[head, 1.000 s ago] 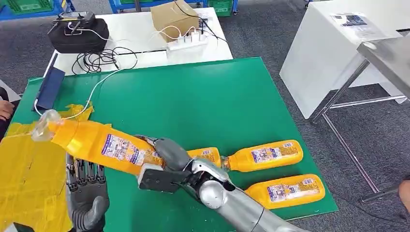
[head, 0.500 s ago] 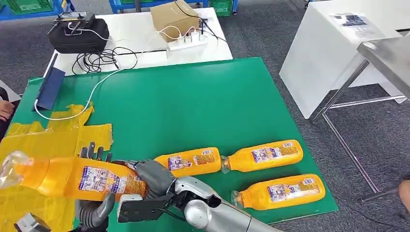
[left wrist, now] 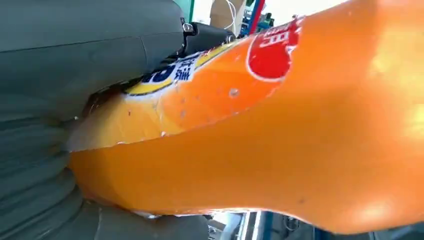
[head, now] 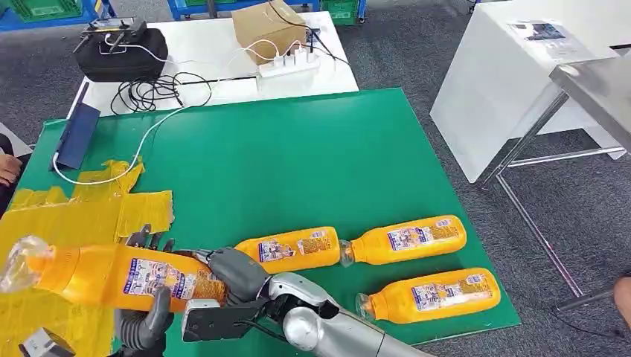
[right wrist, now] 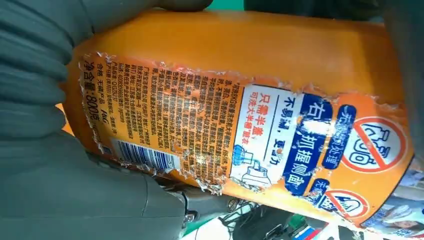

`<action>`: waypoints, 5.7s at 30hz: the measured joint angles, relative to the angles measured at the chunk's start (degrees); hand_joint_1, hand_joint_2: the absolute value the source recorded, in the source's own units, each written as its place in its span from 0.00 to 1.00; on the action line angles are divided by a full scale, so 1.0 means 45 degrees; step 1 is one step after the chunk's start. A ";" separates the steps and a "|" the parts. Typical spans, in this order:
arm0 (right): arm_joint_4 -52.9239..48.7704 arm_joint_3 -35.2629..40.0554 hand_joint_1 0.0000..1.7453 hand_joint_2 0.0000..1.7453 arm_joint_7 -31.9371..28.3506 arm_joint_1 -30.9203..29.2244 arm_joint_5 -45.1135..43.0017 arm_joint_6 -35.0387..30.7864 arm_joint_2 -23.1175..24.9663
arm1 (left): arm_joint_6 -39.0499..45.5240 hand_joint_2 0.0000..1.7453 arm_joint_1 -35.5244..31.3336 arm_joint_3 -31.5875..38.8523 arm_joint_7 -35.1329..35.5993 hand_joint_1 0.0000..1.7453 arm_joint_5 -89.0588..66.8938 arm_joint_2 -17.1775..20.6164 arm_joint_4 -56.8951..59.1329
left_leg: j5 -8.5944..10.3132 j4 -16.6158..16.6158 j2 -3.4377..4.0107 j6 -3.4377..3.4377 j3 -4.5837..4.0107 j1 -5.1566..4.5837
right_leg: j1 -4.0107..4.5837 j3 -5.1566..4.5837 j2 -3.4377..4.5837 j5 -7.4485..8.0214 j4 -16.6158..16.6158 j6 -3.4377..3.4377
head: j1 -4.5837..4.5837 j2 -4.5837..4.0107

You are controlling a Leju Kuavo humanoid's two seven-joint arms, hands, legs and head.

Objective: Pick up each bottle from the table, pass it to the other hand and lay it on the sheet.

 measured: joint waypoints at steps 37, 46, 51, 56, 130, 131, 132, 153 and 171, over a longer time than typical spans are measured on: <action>-0.2779 -0.4163 0.00 0.00 0.0180 0.0853 0.1651 -0.1821 -0.1098 | 0.9765 1.00 -0.1085 -0.1273 0.0890 1.00 -0.9936 0.1200 -0.1427 | 0.0004 0.0006 -0.0004 0.0001 0.0006 -0.0005 | -0.0004 0.0002 -0.0002 0.0005 0.0003 0.0002 | 0.0000 0.0000; -0.2944 -0.5197 0.00 0.00 -0.0238 0.0839 0.1535 -0.1603 -0.1355 | 1.1924 1.00 -0.2461 -0.0481 0.1583 1.00 -1.2313 0.2434 0.1215 | 0.0014 0.0006 -0.0003 -0.0001 0.0005 -0.0005 | -0.0003 0.0003 -0.0001 0.0006 0.0012 0.0002 | 0.0000 0.0000; -0.2944 -0.5309 0.00 0.00 -0.0262 0.0833 0.1535 -0.1588 -0.1404 | 1.1949 1.00 -0.2692 -0.0316 0.1608 1.00 -1.2328 0.2608 0.1772 | 0.0012 0.0006 -0.0002 -0.0001 0.0000 -0.0006 | -0.0004 0.0000 -0.0001 0.0006 0.0010 0.0002 | 0.0000 0.0000; -0.2944 -0.5338 0.00 0.00 -0.0262 0.0833 0.1535 -0.1593 -0.1409 | 1.1953 1.00 -0.2735 -0.0287 0.1622 1.00 -1.2328 0.2662 0.1996 | 0.0012 0.0005 -0.0002 -0.0001 -0.0001 -0.0005 | -0.0004 -0.0003 -0.0001 0.0005 0.0009 0.0002 | 0.0000 0.0000; 0.7267 0.3556 0.30 1.00 -0.0010 -0.4612 0.1093 0.4391 -0.1273 | 0.3601 0.00 -1.0972 -0.0374 -0.0272 0.00 -1.2474 0.5887 1.4774 | 0.0179 -0.0002 -0.0122 -0.0026 0.0137 -0.0020 | -0.0026 0.0136 -0.0109 0.0071 0.0053 -0.0001 | 0.0000 0.0000; 0.7339 0.3673 1.00 1.00 -0.0010 -0.4617 0.1186 0.4469 -0.1268 | 0.3111 0.00 -1.0867 -0.0379 -0.0311 0.00 -1.1580 0.5867 1.4541 | 0.0178 -0.0003 -0.0109 -0.0026 0.0142 -0.0020 | -0.0025 0.0138 -0.0103 0.0071 0.0051 -0.0001 | 0.0005 0.0000; 0.7402 0.3799 1.00 1.00 -0.0010 -0.4624 0.1229 0.4483 -0.1258 | 0.2802 0.00 -1.0766 -0.0379 -0.0335 0.00 -1.0922 0.5853 1.4323 | 0.0176 -0.0002 -0.0084 -0.0025 0.0152 -0.0019 | -0.0025 0.0142 -0.0085 0.0072 0.0051 -0.0001 | 0.0005 0.0000; 0.6616 -0.1115 1.00 1.00 -0.0422 -0.2933 -0.2448 -0.1297 -0.0233 | -0.1496 0.00 -0.7311 0.1884 0.1030 0.00 -0.1807 0.5056 0.9132 | 0.0201 0.0003 0.0052 -0.0043 -0.0010 -0.0006 | -0.0005 -0.0066 0.0048 0.0159 0.0071 -0.0042 | 0.0005 0.0000; 0.5578 -0.3184 1.00 1.00 -0.1567 -0.1990 -0.2845 -0.1738 -0.0054 | -0.1549 1.00 -0.6673 0.2293 0.1122 0.00 -0.1289 0.4832 0.7977 | 0.0199 0.0002 0.0054 -0.0043 -0.0120 -0.0012 | -0.0006 -0.0168 0.0048 0.0158 0.0075 -0.0042 | 0.0000 0.0000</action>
